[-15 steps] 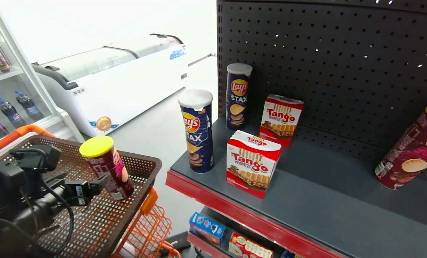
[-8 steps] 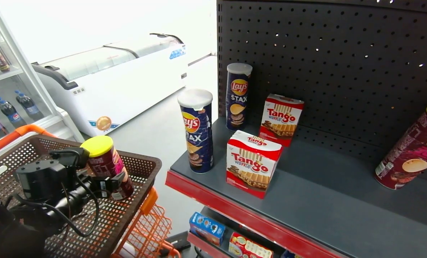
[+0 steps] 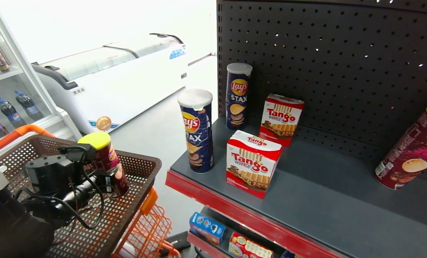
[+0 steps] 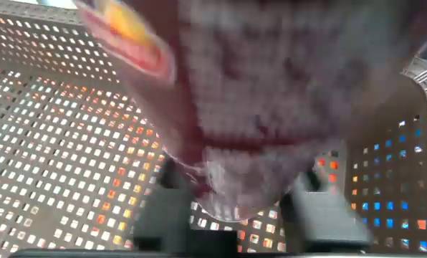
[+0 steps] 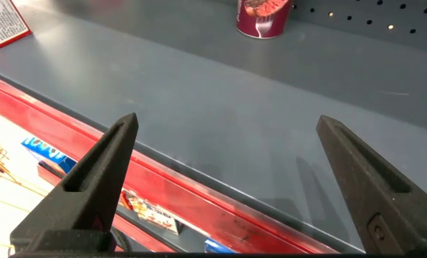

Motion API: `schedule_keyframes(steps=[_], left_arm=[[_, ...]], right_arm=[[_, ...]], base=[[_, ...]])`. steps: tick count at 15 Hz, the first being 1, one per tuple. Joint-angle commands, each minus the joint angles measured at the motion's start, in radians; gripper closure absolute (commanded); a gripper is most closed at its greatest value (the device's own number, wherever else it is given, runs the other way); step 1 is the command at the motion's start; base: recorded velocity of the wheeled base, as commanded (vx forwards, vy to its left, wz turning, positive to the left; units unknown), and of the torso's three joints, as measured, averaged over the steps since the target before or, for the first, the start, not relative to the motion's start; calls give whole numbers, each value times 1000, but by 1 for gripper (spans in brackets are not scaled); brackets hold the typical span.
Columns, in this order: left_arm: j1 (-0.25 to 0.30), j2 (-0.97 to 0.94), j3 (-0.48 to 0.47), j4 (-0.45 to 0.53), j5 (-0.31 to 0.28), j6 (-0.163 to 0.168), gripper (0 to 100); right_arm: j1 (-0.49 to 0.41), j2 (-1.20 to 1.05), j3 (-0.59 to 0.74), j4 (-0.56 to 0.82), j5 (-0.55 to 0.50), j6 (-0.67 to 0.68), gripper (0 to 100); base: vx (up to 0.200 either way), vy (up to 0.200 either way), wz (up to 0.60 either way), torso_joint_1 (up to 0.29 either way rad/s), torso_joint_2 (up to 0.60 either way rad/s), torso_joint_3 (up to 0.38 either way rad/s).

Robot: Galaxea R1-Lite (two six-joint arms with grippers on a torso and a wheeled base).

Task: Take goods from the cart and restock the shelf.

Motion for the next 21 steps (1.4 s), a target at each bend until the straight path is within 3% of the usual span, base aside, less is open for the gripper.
schedule_keyframes(steps=[1, 3, 6, 7, 8, 10, 12, 14, 17, 21], left_arm=[[-8, -119, -4, 35, -46, -4, 100], [-19, -257, 3, 147, -130, -11, 100], [-78, -389, -3, 167, -144, -77, 100], [-78, -389, -3, 167, -144, -77, 100], [-104, -497, -11, 273, -147, -78, 100], [-114, -570, 12, 328, -198, -60, 100], [-212, -611, 28, 327, -242, -66, 100], [-258, -646, 55, 327, -284, -70, 100], [-295, -691, 80, 337, -385, -70, 100], [-342, -692, 92, 336, -393, -66, 100]], right_arm=[[1, 0, 0, 0, 0, 0, 0], [1, 0, 0, 0, 0, 0, 0], [1, 0, 0, 0, 0, 0, 0], [1, 0, 0, 0, 0, 0, 0], [-1, 0, 0, 0, 0, 0, 0], [1, 0, 0, 0, 0, 0, 0], [1, 0, 0, 0, 0, 0, 0], [-1, 0, 0, 0, 0, 0, 0], [1, 0, 0, 0, 0, 0, 0], [1, 0, 0, 0, 0, 0, 0]], base=[[0, 0, 0, 0, 0, 0], [0, 0, 0, 0, 0, 0], [0, 0, 0, 0, 0, 0], [0, 0, 0, 0, 0, 0], [0, 0, 0, 0, 0, 0], [0, 0, 0, 0, 0, 0], [0, 0, 0, 0, 0, 0], [0, 0, 0, 0, 0, 0], [0, 0, 0, 0, 0, 0], [0, 0, 0, 0, 0, 0]])
